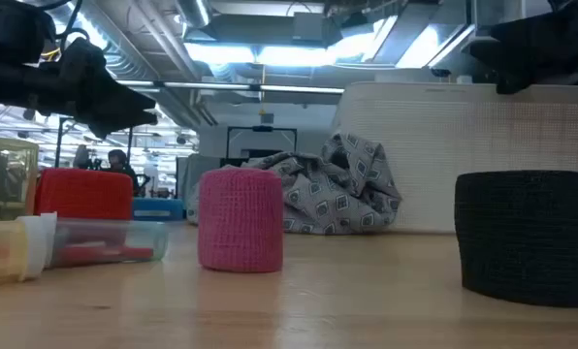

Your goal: Pick & place medical supplies in basket/bin

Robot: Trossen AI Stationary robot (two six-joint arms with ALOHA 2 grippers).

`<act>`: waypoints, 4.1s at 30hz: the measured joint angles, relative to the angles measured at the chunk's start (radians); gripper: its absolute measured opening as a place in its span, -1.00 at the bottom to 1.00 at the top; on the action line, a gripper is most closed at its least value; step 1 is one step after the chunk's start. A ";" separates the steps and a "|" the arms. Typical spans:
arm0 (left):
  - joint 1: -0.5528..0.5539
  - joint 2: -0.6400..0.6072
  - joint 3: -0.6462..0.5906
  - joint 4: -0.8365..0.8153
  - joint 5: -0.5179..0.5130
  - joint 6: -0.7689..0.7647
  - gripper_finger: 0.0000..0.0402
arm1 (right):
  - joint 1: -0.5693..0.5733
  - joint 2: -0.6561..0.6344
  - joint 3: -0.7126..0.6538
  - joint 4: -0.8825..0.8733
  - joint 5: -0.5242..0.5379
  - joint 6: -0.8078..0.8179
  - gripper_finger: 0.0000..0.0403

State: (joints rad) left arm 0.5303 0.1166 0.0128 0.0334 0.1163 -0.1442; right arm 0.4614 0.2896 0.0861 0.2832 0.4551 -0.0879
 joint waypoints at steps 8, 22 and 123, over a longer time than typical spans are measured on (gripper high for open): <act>0.000 0.000 0.000 0.000 0.000 0.000 0.16 | 0.000 0.000 0.000 0.000 -0.003 0.000 0.04; 0.000 0.000 0.000 0.000 0.000 0.000 0.17 | 0.000 0.000 0.000 0.000 -0.002 0.000 0.04; -0.020 0.048 0.000 0.202 -0.093 -0.059 0.17 | 0.000 0.000 0.000 0.039 0.140 -0.053 0.04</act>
State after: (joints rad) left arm 0.5101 0.1649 0.0132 0.2351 0.0235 -0.2030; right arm 0.4618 0.2897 0.0864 0.3218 0.5953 -0.1410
